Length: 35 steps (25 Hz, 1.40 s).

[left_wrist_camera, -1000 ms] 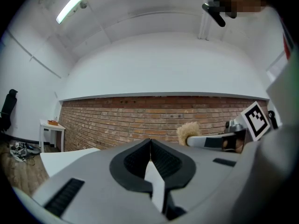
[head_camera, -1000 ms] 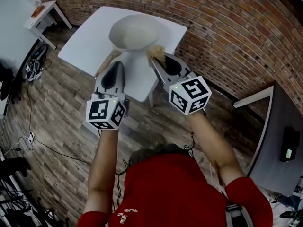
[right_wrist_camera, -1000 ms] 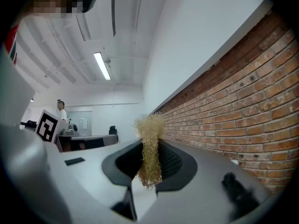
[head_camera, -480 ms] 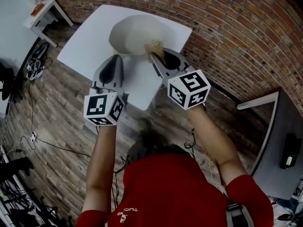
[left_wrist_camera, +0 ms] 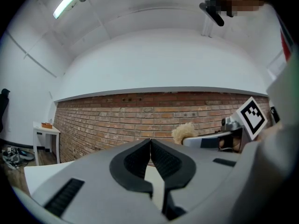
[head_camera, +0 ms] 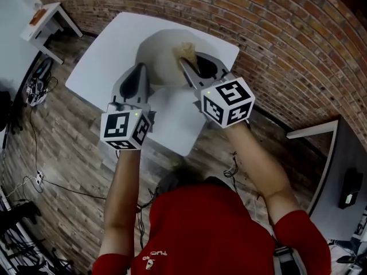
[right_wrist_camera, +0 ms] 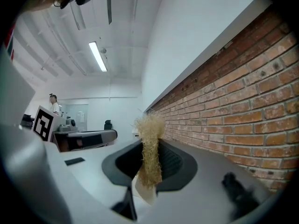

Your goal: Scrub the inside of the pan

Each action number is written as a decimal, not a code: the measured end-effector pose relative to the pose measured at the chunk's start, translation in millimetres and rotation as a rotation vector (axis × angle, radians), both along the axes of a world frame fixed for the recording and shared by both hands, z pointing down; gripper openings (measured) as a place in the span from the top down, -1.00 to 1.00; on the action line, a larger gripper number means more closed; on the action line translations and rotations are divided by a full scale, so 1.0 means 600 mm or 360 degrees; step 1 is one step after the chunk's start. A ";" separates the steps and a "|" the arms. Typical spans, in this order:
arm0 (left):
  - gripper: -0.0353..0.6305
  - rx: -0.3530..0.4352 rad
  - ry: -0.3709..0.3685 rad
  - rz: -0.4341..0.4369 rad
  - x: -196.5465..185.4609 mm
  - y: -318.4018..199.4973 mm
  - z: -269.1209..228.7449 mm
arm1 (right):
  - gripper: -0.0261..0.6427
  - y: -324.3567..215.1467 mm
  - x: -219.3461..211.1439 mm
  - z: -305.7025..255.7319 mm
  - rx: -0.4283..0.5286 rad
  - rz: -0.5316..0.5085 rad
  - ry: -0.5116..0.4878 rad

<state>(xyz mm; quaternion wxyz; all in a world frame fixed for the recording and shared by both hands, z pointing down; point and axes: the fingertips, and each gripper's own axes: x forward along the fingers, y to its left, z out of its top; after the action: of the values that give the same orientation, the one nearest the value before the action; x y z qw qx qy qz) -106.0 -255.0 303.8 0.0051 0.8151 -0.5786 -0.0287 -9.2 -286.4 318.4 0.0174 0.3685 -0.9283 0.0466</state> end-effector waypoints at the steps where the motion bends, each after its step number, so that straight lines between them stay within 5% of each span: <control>1: 0.85 -0.0002 0.0004 0.0005 -0.009 -0.013 0.000 | 0.66 -0.012 -0.010 0.001 -0.0004 0.0002 0.0009; 12: 0.85 -0.0007 -0.0020 0.0078 -0.075 -0.140 0.013 | 0.66 -0.136 -0.098 0.039 -0.0063 0.0012 0.0234; 35: 0.85 -0.0112 -0.0091 0.0039 -0.148 -0.265 0.148 | 0.66 -0.284 -0.209 0.282 -0.0575 -0.0196 0.0854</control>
<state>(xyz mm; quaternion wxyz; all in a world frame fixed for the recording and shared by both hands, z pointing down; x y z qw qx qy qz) -194.9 -414.2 392.6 0.0176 0.8220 -0.5691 0.0151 -134.5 -456.6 487.4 0.3292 0.3017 -0.8879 0.1107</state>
